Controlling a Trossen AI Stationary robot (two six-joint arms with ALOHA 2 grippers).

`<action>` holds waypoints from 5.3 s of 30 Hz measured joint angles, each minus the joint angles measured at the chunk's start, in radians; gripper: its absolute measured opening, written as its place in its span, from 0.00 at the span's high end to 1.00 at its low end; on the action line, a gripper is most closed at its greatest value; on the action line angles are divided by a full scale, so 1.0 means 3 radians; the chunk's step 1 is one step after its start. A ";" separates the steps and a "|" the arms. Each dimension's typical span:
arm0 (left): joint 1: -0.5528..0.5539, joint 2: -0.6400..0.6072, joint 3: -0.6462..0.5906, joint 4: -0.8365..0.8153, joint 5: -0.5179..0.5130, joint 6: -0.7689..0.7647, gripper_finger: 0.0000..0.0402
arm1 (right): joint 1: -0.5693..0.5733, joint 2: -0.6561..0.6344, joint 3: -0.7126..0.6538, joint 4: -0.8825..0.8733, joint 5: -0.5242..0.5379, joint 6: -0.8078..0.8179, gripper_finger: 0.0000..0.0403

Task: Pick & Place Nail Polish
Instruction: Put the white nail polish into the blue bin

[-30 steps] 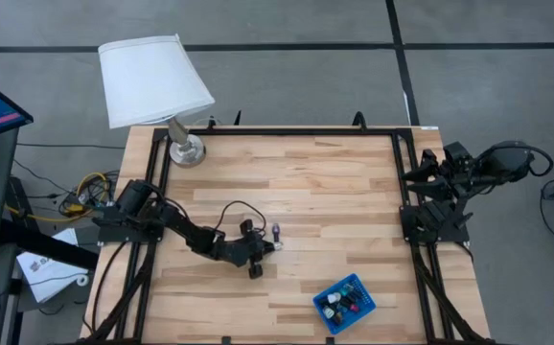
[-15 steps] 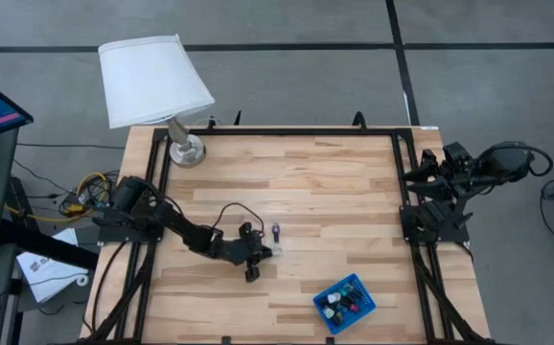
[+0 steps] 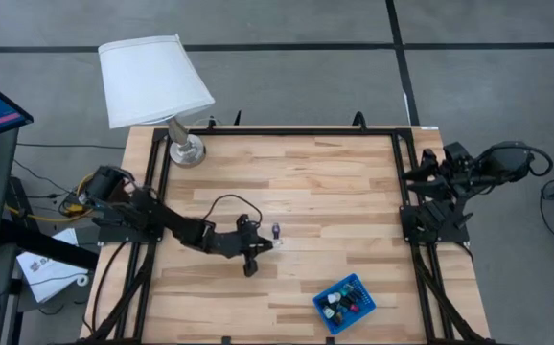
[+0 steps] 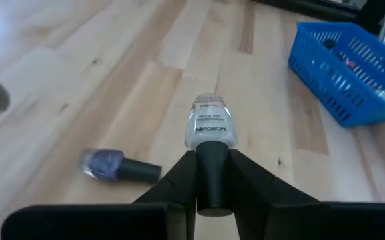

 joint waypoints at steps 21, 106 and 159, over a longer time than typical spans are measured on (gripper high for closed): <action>0.0611 -0.1929 0.0002 -0.0540 -0.0083 0.0125 0.87 | 0.0000 0.0000 0.0000 0.0057 0.0360 -0.0114 0.56; 0.0351 -0.1636 0.1820 0.0181 -0.1890 0.6285 0.87 | 0.0004 -0.0395 0.0000 0.0069 0.0618 -0.1510 1.00; -0.1459 -0.1522 0.3303 0.0067 0.2789 0.4477 0.86 | 0.0004 -0.0395 0.0000 0.0022 0.0618 -0.1537 1.00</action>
